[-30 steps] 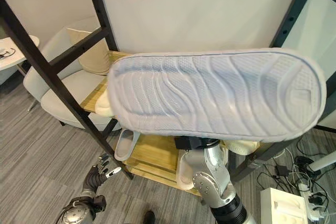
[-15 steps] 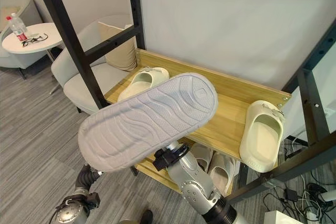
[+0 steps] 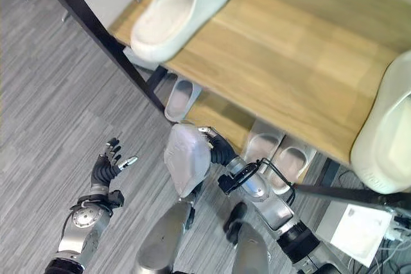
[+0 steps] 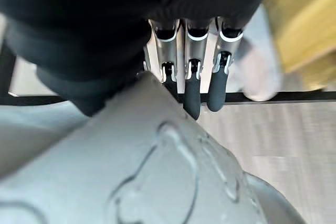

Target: Arrange the slippers neatly on the shoe rack.

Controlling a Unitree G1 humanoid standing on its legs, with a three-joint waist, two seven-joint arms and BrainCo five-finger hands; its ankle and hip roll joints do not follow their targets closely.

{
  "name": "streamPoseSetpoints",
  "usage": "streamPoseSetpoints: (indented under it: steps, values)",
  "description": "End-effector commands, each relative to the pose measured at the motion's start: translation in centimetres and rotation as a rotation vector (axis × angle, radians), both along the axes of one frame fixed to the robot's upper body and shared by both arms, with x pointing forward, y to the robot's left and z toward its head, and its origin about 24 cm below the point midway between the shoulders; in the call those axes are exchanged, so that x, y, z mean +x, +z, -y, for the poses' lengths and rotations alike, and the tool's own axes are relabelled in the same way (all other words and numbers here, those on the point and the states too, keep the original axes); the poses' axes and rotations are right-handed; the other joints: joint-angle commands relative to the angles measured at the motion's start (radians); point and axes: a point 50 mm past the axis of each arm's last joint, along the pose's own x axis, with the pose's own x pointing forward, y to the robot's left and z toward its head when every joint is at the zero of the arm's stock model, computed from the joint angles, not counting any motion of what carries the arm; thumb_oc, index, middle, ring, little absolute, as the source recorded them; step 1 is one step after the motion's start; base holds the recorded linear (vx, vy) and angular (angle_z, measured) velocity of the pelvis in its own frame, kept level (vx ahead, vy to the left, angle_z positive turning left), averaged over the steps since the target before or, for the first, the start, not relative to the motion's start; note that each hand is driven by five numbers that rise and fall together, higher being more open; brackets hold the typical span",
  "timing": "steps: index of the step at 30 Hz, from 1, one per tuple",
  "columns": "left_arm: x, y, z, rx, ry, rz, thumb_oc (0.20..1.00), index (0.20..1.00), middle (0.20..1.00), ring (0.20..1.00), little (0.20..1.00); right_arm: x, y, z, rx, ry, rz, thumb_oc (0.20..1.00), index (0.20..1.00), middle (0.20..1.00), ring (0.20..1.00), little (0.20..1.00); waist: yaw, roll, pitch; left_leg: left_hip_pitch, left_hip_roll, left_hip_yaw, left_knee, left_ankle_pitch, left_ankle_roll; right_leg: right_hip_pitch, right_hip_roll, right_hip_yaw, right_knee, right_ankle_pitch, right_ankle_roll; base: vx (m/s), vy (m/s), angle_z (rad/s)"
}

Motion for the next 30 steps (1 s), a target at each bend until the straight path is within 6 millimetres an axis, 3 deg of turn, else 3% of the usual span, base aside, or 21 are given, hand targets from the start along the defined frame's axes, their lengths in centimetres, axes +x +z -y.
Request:
streamPoseSetpoints:
  steps: [1, 4, 6, 13, 18, 19, 20, 21, 30]
  values:
    - [-0.9, 1.0, -0.3, 0.053, 0.006, 0.085, 1.0, 1.0, 1.0, 1.0, 1.0, -2.0, 1.4, -2.6, 0.05, 0.115, 0.11, 0.2, 0.2, 0.2, 0.2, 0.2, 0.003, -0.028, -0.126, 0.022, 0.056, -0.033, 0.026, -0.074, -0.042, 0.077, -0.034, 0.013, -0.078, -0.022, 0.058, 0.01, 0.005, 0.09]
    - [-0.7, 1.3, 0.2, 0.06, -0.011, 0.1, 1.0, 1.0, 1.0, 1.0, 1.0, -1.5, 0.0, -2.9, -0.114, 0.071, 0.171, 0.2, 0.2, 0.2, 0.2, 0.2, 0.011, -0.026, -0.105, 0.03, 0.054, -0.043, 0.01, -0.07, -0.043, 0.088, -0.033, 0.002, -0.084, -0.027, 0.057, -0.01, 0.012, 0.06]
    - [-0.5, 1.9, 0.5, 0.066, 0.02, 0.133, 1.0, 1.0, 1.0, 1.0, 1.0, -0.1, -0.4, -1.4, -0.309, -0.106, 0.339, 0.2, 0.2, 0.2, 0.2, 0.2, 0.012, -0.024, -0.08, 0.024, 0.05, -0.048, 0.015, -0.07, -0.043, 0.082, -0.035, -0.004, -0.078, -0.031, 0.057, -0.05, 0.024, 0.07]
    - [-0.4, 4.0, -0.1, 0.053, 0.108, 0.243, 1.0, 1.0, 1.0, 1.0, 1.0, 2.3, -0.2, 3.5, -0.407, -0.558, 0.501, 0.2, 0.2, 0.2, 0.2, 0.2, 0.008, -0.028, -0.035, -0.017, 0.034, -0.053, 0.037, -0.076, -0.035, 0.04, -0.04, -0.006, -0.054, -0.027, 0.056, -0.04, 0.022, 0.09]
    - [0.1, 5.4, 0.3, 0.045, 0.111, 0.305, 1.0, 1.0, 1.0, 1.0, 1.0, 4.0, 1.6, 5.2, -0.378, -0.775, 0.589, 0.2, 0.2, 0.2, 0.2, 0.2, 0.02, -0.03, -0.016, -0.051, 0.024, -0.055, 0.047, -0.082, -0.031, 0.009, -0.05, -0.002, -0.046, -0.025, 0.058, 0.02, 0.027, 0.02]
    - [0.3, 5.9, 0.6, 0.043, 0.099, 0.33, 1.0, 1.0, 1.0, 1.0, 1.0, 4.5, 2.1, 5.4, -0.395, -0.818, 0.617, 0.2, 0.2, 0.2, 0.2, 0.2, 0.027, -0.036, -0.014, -0.064, 0.02, -0.061, 0.058, -0.112, -0.037, 0.002, -0.051, 0.005, -0.033, -0.054, 0.064, 0.02, 0.015, 0.19]
    - [0.5, 6.1, 0.7, 0.048, 0.094, 0.34, 1.0, 1.0, 1.0, 1.0, 1.0, 4.8, 2.2, 5.5, -0.409, -0.831, 0.627, 0.2, 0.2, 0.2, 0.2, 0.2, 0.033, -0.032, -0.009, -0.084, 0.017, -0.061, 0.062, -0.088, -0.033, -0.014, -0.054, -0.007, -0.03, -0.034, 0.058, 0.13, -0.052, 0.29]
    - [0.7, 6.6, 0.9, 0.069, 0.085, 0.361, 1.0, 1.0, 1.0, 1.0, 1.0, 5.4, 2.8, 5.5, -0.443, -0.854, 0.671, 0.2, 0.2, 0.2, 0.2, 0.2, 0.044, -0.039, -0.012, -0.09, 0.015, -0.073, 0.067, -0.115, -0.04, -0.017, -0.055, -0.006, -0.015, -0.068, 0.064, 0.04, -0.013, 0.26]
    - [1.0, 9.3, 1.6, 0.132, -0.01, 0.484, 1.0, 1.0, 1.0, 1.0, 1.0, 9.1, 8.2, 9.0, -0.689, -0.962, 0.863, 0.2, 0.2, 0.2, 0.2, 0.2, 0.113, -0.053, -0.007, -0.134, -0.004, -0.122, 0.065, -0.104, -0.052, -0.023, -0.064, -0.065, 0.001, -0.093, 0.066, 0.05, -0.053, 0.25]
